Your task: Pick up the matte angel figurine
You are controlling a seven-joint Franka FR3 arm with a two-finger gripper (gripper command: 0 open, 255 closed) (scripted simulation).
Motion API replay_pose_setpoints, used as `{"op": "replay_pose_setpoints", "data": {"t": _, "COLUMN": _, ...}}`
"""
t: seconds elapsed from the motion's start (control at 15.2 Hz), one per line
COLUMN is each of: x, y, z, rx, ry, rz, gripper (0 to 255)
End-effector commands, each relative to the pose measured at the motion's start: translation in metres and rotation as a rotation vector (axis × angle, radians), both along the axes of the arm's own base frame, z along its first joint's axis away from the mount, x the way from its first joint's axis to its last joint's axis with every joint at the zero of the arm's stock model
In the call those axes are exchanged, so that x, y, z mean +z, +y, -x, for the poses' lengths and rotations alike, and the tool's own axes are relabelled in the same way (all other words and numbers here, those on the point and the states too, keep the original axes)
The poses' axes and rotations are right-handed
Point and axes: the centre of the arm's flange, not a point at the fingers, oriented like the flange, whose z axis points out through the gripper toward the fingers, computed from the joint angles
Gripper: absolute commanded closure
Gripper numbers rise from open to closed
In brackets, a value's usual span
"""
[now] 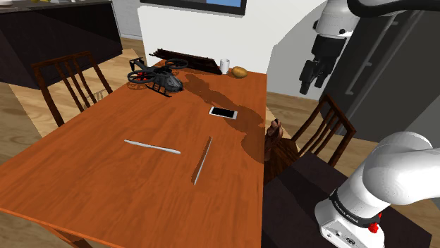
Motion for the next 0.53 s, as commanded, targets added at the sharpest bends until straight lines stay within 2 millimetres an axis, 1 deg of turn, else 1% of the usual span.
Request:
{"op": "replay_pose_setpoints", "data": {"t": 0.0, "x": 0.0, "y": 0.0, "z": 0.0, "rx": 0.0, "ry": 0.0, "rz": 0.0, "gripper": 0}}
{"op": "replay_pose_setpoints", "data": {"t": 0.46, "x": -0.078, "y": -0.046, "z": -0.013, "rx": 0.034, "ry": -0.049, "rz": -0.011, "gripper": 0}}
